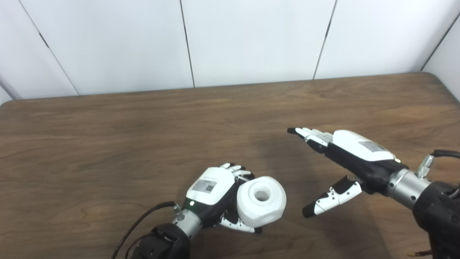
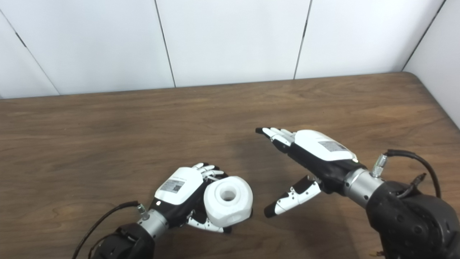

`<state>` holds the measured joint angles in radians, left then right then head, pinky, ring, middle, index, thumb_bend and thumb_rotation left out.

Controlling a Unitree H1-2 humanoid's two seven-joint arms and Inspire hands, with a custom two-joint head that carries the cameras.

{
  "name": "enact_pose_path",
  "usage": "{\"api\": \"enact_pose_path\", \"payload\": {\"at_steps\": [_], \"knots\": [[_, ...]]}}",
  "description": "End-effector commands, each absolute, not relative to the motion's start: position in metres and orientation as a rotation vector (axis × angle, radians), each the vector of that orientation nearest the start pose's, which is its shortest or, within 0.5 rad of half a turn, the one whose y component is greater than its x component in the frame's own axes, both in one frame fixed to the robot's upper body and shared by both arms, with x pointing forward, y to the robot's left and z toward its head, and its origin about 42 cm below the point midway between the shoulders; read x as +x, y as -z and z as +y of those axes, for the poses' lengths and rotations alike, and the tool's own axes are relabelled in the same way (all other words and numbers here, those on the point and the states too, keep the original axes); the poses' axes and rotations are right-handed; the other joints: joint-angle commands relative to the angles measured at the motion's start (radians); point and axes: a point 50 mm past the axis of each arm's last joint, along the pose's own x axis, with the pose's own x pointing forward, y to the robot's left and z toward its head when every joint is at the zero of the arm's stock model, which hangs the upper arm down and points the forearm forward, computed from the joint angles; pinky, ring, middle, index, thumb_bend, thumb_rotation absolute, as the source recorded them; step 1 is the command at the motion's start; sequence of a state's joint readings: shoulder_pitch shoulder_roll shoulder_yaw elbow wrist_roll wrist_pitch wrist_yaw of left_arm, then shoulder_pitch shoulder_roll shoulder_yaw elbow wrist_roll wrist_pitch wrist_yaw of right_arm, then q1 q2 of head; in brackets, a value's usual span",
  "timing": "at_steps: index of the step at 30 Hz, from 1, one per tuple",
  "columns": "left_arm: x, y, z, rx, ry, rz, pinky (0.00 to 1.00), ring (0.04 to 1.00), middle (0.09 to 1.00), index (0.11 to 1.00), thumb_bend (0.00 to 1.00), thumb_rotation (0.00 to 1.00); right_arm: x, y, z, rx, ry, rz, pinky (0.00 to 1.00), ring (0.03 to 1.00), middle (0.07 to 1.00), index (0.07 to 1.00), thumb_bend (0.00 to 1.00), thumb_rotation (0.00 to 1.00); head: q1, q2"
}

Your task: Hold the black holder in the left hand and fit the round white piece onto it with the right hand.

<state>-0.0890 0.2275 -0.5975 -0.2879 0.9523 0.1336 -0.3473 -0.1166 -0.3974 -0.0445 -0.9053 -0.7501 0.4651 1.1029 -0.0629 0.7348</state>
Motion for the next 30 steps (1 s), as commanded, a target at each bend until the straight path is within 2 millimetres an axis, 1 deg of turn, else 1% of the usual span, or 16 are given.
{"api": "enact_pose_path", "payload": {"at_steps": [1, 5, 9, 10, 11, 12, 15, 20, 27, 30], "knots": [[0.241, -0.113, 0.123, 1.231, 0.821, -0.12, 0.93, 0.894, 0.804, 0.49, 0.52, 0.06, 0.22, -0.307, -0.259, -1.142, -0.477, -0.084, 1.0, 1.0, 1.0, 1.0, 1.0, 0.48, -0.002, 0.0], [0.246, -0.116, 0.13, 1.241, 0.818, -0.099, 0.93, 0.892, 0.811, 0.497, 0.52, 0.07, 0.224, -0.307, -0.257, -1.141, -0.472, -0.093, 1.0, 1.0, 1.0, 1.0, 1.0, 0.5, -0.013, -0.004], [0.254, -0.122, 0.142, 1.262, 0.783, -0.074, 0.92, 0.891, 0.808, 0.497, 0.52, 0.07, 0.227, -0.308, -0.256, -1.15, -0.465, -0.09, 1.0, 1.0, 1.0, 1.0, 1.0, 0.51, -0.021, -0.008], [0.257, -0.124, 0.145, 1.269, 0.774, -0.066, 0.92, 0.892, 0.809, 0.58, 0.67, 0.12, 0.227, -0.309, -0.257, -1.15, -0.461, -0.089, 1.0, 1.0, 1.0, 1.0, 1.0, 0.51, -0.021, -0.008], [0.259, -0.126, 0.149, 1.275, 0.767, -0.059, 0.92, 0.895, 0.81, 0.625, 0.75, 0.16, 0.227, -0.31, -0.257, -1.15, -0.457, -0.089, 1.0, 1.0, 1.0, 1.0, 1.0, 0.52, -0.021, -0.008], [0.26, -0.127, 0.151, 1.278, 0.763, -0.054, 0.92, 0.898, 0.813, 0.657, 0.8, 0.18, 0.227, -0.311, -0.258, -1.15, -0.455, -0.089, 1.0, 1.0, 1.0, 1.0, 1.0, 0.52, -0.021, -0.008], [0.263, -0.133, 0.16, 1.292, 0.75, -0.037, 0.91, 0.897, 0.813, 0.686, 0.86, 0.21, 0.229, -0.313, -0.261, -1.145, -0.438, -0.09, 1.0, 1.0, 1.0, 1.0, 1.0, 0.51, -0.021, -0.009], [0.261, -0.144, 0.17, 1.301, 0.743, -0.014, 0.92, 0.9, 0.818, 0.697, 0.87, 0.23, 0.233, -0.315, -0.263, -1.157, -0.425, -0.097, 0.98, 1.0, 1.0, 1.0, 1.0, 0.47, -0.008, -0.007], [0.251, -0.157, 0.178, 1.306, 0.742, 0.001, 0.93, 0.91, 0.834, 0.743, 0.89, 0.25, 0.239, -0.314, -0.261, -1.156, -0.436, -0.083, 1.0, 1.0, 1.0, 1.0, 1.0, 0.49, 0.004, -0.002], [0.249, -0.161, 0.183, 1.312, 0.73, 0.014, 0.93, 0.912, 0.841, 0.766, 0.9, 0.26, 0.241, -0.314, -0.26, -1.151, -0.44, -0.083, 0.99, 1.0, 1.0, 1.0, 1.0, 0.49, 0.012, -0.003]]}}
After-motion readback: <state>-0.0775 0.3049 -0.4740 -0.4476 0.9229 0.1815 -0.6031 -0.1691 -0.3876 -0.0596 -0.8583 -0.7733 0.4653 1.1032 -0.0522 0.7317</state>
